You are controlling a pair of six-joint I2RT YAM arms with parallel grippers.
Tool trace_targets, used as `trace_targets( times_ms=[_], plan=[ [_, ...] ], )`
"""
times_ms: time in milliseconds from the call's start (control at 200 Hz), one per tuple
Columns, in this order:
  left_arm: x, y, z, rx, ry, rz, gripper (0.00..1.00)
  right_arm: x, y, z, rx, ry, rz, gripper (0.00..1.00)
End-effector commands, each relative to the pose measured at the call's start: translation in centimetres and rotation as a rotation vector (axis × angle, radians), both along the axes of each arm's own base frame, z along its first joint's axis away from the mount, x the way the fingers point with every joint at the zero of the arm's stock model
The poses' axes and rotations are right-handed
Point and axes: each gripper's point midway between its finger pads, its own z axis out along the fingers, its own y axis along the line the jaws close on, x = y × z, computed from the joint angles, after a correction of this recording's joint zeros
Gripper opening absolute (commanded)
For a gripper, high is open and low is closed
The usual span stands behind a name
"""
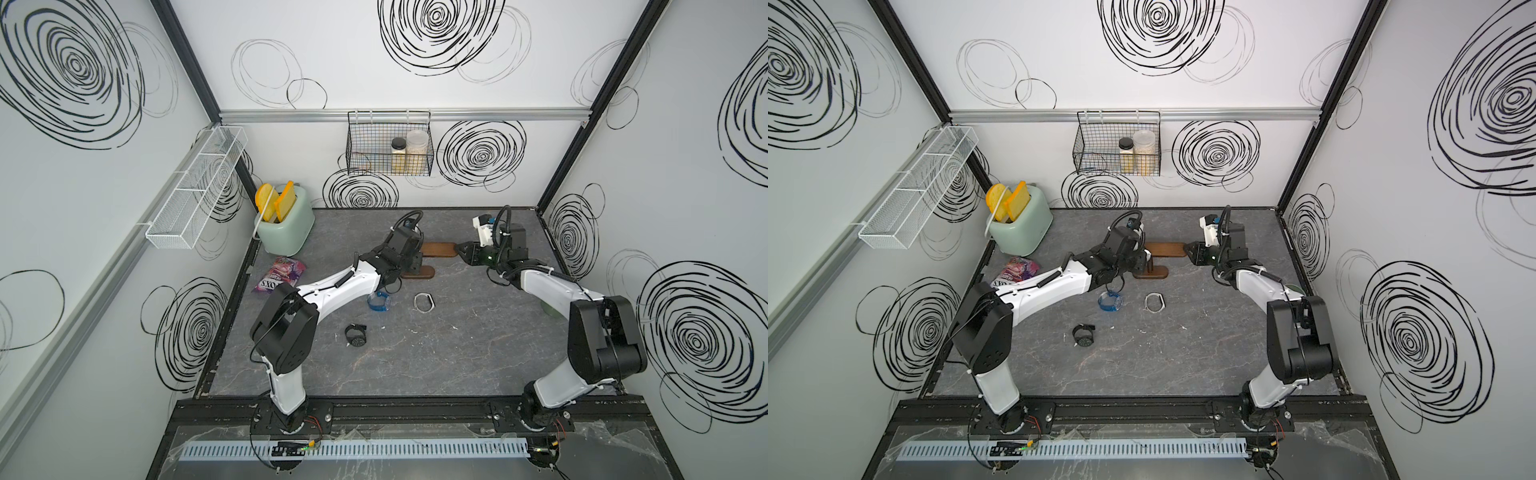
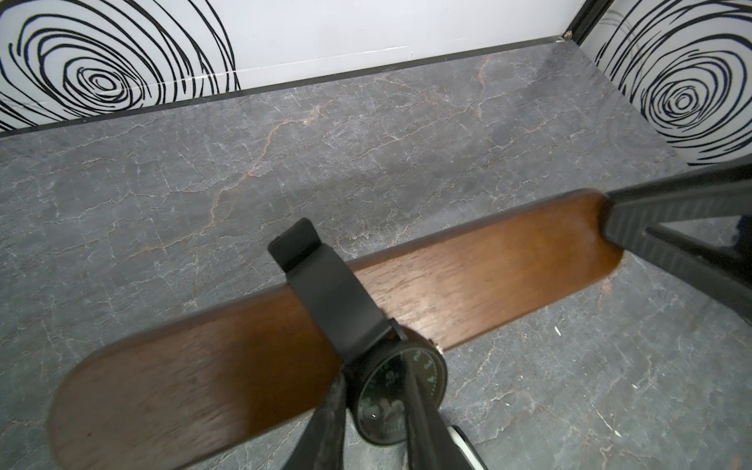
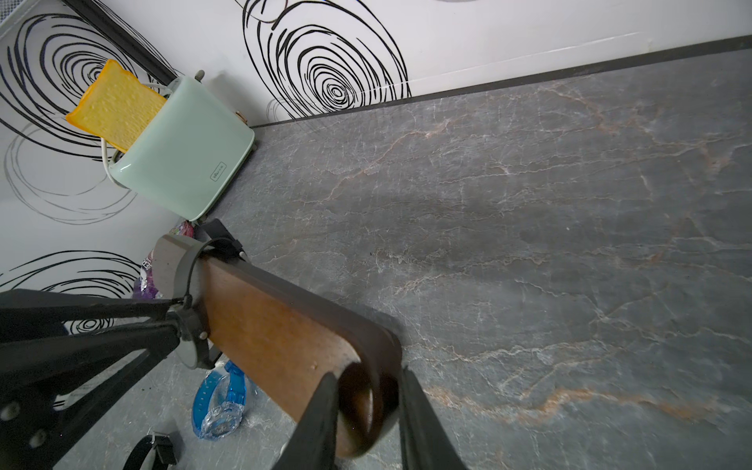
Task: Place watch on stand
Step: Place the watch on the stand.
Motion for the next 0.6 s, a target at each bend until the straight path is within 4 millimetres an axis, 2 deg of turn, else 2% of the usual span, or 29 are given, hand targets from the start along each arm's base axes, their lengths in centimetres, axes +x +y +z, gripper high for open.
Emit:
trace_targets(
  times_ms=[0,215,420,495,595],
  plan=[
    [1.0,-0.7,2.8,-0.028,-0.061,-0.027,0.28,-1.1,1.0,0.0,0.000,0.022,0.050,0.28],
    [1.5,-0.4,3.8,-0.024,-0.082,-0.026,0.26,-1.1,1.0,-0.1,0.000,0.024,0.052,0.28],
    [2.7,0.8,3.1,-0.030,-0.061,-0.003,0.26,-1.2,1.0,-0.1,-0.002,0.024,0.051,0.28],
    [2.6,1.2,3.0,-0.033,-0.056,0.001,0.33,-1.1,1.0,0.0,-0.003,0.024,0.050,0.28],
    [1.2,1.4,3.5,-0.036,-0.073,0.000,0.44,-1.1,1.0,0.0,-0.001,0.022,0.051,0.28]
  ],
)
